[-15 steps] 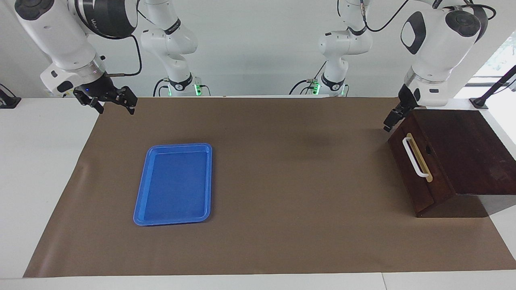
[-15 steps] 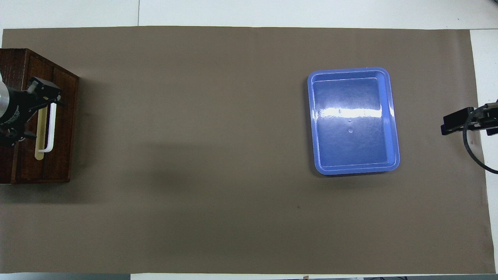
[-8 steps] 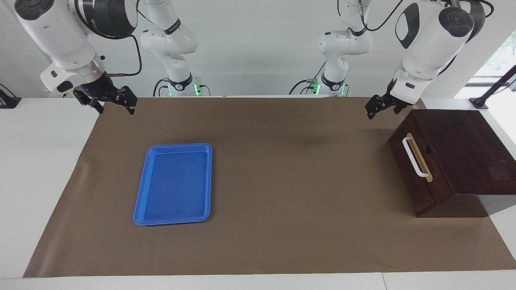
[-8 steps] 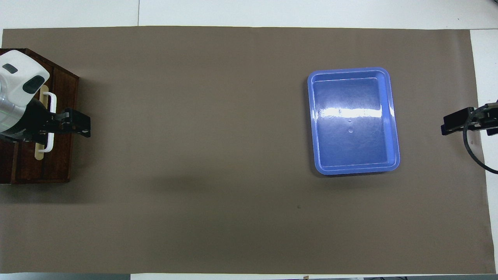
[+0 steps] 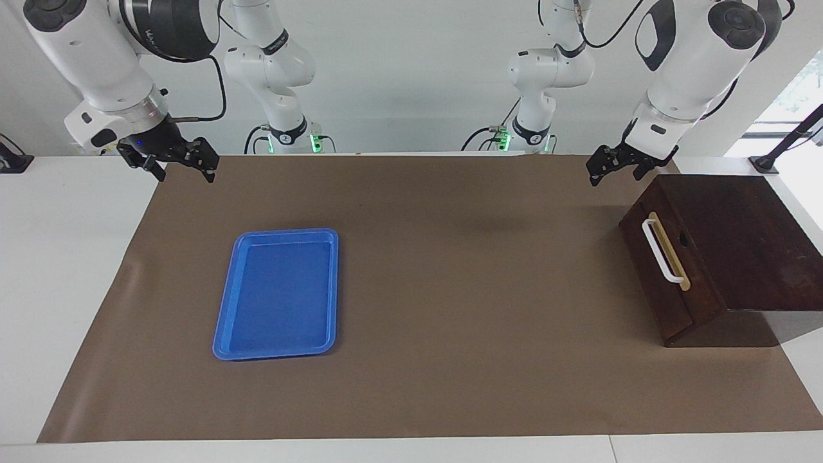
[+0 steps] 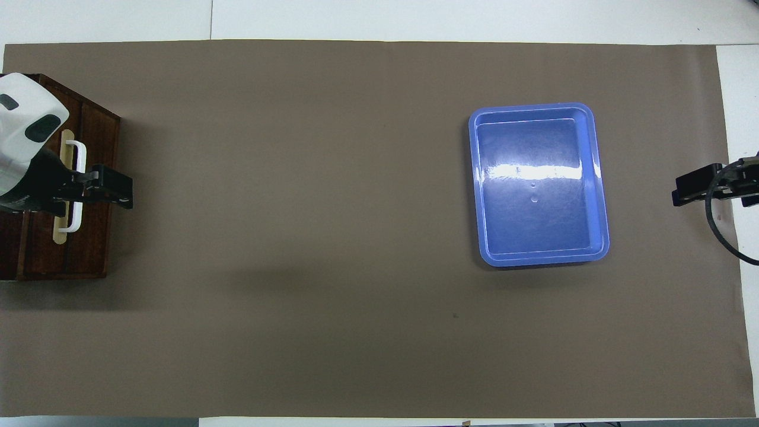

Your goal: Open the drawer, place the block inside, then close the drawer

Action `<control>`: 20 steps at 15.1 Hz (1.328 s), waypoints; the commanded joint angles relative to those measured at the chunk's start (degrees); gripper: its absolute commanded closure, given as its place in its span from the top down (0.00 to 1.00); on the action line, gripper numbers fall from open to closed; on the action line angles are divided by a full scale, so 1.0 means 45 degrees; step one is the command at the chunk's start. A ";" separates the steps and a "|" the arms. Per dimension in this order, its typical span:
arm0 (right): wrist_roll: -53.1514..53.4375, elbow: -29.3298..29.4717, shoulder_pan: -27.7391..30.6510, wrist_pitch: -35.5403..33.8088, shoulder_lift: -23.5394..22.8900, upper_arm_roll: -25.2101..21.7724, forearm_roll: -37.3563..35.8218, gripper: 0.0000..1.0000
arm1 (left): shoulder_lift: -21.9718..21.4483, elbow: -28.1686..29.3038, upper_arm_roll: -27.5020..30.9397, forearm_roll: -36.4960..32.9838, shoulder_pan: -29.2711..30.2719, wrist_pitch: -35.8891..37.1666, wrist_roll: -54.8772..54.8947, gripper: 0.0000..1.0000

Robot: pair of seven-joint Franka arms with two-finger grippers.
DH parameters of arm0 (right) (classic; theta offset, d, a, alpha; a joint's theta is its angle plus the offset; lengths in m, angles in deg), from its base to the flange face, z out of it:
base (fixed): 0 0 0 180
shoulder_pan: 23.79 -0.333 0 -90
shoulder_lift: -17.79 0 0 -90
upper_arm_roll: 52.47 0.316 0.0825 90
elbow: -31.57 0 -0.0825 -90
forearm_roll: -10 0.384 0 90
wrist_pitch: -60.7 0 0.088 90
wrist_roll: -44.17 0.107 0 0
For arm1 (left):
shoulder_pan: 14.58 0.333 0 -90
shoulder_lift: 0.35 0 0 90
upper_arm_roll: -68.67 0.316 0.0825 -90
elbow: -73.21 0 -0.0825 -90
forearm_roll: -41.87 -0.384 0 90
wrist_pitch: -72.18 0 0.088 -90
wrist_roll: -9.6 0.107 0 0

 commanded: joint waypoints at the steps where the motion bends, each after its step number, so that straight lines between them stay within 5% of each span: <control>1: -0.0260 -0.0333 0.0145 0.0151 0.0278 0.0085 -0.0182 1.00 | -0.0104 -0.0048 -0.0082 0.0068 0.0242 0.0224 0.0191 1.00; 3: -0.0260 -0.0353 0.0145 0.0151 0.0278 0.0085 -0.0182 1.00 | -0.0084 -0.0047 -0.0761 0.0068 0.1098 0.0244 0.0346 1.00; 20: -0.0260 -0.0353 0.0145 0.0151 0.0278 0.0085 -0.0182 1.00 | 0.0052 -0.0476 -0.0687 0.0068 0.0829 -0.0031 0.0972 1.00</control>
